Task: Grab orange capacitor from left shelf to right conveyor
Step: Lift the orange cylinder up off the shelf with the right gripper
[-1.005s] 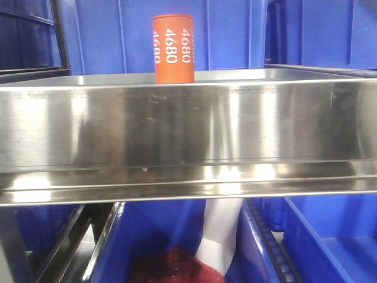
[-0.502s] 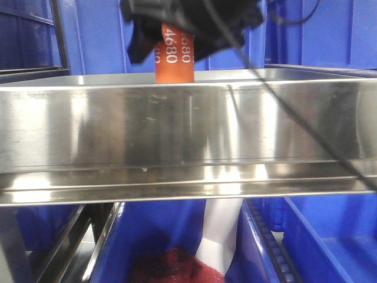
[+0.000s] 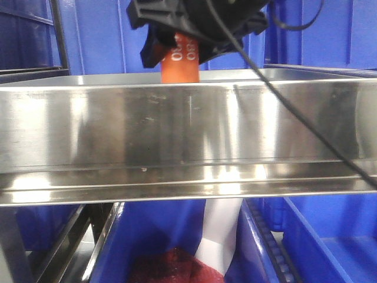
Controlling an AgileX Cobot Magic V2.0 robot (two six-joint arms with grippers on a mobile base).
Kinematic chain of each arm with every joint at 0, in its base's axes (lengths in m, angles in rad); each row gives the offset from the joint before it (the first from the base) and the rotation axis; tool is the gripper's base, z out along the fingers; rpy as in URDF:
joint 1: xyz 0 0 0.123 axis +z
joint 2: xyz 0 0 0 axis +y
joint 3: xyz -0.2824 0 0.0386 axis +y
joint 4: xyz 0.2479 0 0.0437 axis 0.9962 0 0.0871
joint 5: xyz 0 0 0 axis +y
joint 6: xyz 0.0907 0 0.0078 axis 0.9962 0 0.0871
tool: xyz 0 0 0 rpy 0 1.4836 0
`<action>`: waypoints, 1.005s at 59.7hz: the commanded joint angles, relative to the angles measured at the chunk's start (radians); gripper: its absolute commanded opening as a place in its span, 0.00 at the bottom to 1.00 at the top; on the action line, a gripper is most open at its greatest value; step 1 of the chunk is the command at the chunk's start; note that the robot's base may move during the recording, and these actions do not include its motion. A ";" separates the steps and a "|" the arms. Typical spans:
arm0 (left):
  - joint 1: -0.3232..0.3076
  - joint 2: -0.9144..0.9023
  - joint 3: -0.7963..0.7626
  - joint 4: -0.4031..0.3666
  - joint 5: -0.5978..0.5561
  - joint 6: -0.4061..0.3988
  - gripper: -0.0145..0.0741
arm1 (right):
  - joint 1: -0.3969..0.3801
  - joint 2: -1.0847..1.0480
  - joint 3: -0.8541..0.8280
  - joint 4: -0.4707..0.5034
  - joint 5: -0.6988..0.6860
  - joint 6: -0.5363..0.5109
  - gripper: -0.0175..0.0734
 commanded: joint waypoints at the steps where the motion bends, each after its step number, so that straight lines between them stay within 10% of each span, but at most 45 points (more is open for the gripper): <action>1: -0.002 -0.007 0.022 -0.002 -0.089 -0.006 0.02 | -0.004 -0.134 -0.040 -0.008 -0.037 -0.010 0.25; 60: -0.002 -0.007 0.022 -0.002 -0.089 -0.006 0.02 | -0.004 -1.541 0.462 -0.092 0.103 -0.021 0.25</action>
